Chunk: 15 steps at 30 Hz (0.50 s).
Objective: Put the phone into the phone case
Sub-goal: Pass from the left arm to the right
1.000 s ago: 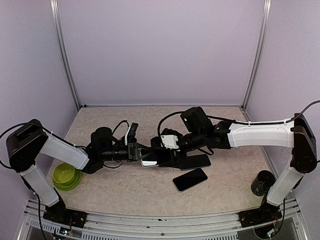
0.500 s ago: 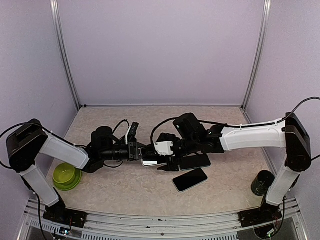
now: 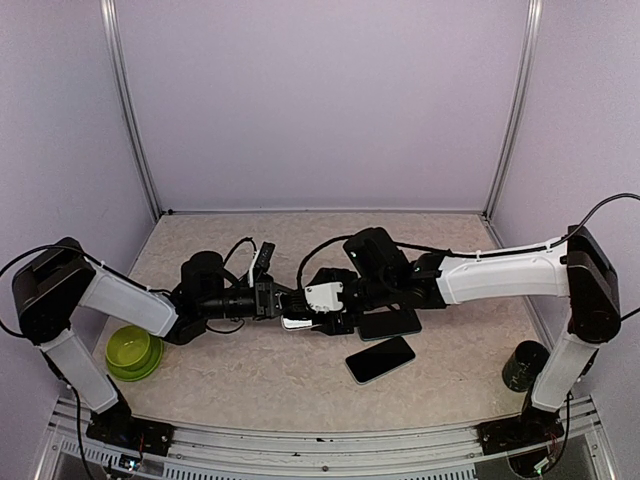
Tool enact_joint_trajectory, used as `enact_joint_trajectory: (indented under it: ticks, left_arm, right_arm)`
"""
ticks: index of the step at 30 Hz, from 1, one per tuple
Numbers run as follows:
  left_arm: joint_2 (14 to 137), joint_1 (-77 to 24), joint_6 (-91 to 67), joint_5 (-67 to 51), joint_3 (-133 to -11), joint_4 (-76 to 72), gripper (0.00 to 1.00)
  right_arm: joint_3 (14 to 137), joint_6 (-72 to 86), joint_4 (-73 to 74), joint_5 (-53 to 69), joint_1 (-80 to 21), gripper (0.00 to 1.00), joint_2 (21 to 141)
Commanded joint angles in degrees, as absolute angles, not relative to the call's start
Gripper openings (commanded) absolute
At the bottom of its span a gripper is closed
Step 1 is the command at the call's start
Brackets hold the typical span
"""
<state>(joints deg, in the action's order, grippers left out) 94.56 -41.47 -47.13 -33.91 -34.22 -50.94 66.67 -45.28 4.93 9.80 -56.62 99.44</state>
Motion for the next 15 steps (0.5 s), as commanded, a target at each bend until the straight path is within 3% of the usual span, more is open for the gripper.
enact_joint_trajectory:
  ticks: [1,8,15]
  left_arm:
    - [94.39,-41.1,-47.43,-35.15,-34.86,-56.79,0.0]
    - [94.15,-40.61,-47.71,-35.24,-34.37,-57.13,0.01]
    - [93.09,-39.8,-47.99,-35.0,-33.23,-57.84,0.32]
  right_arm:
    - [66.8,-45.2,3.27,9.78,-57.22,0.75,100.28]
    - [66.8,-45.35,3.56,11.05,-57.22,0.69,99.78]
    - [67.01,-43.97,3.32,9.08,-57.22,0.68,99.67]
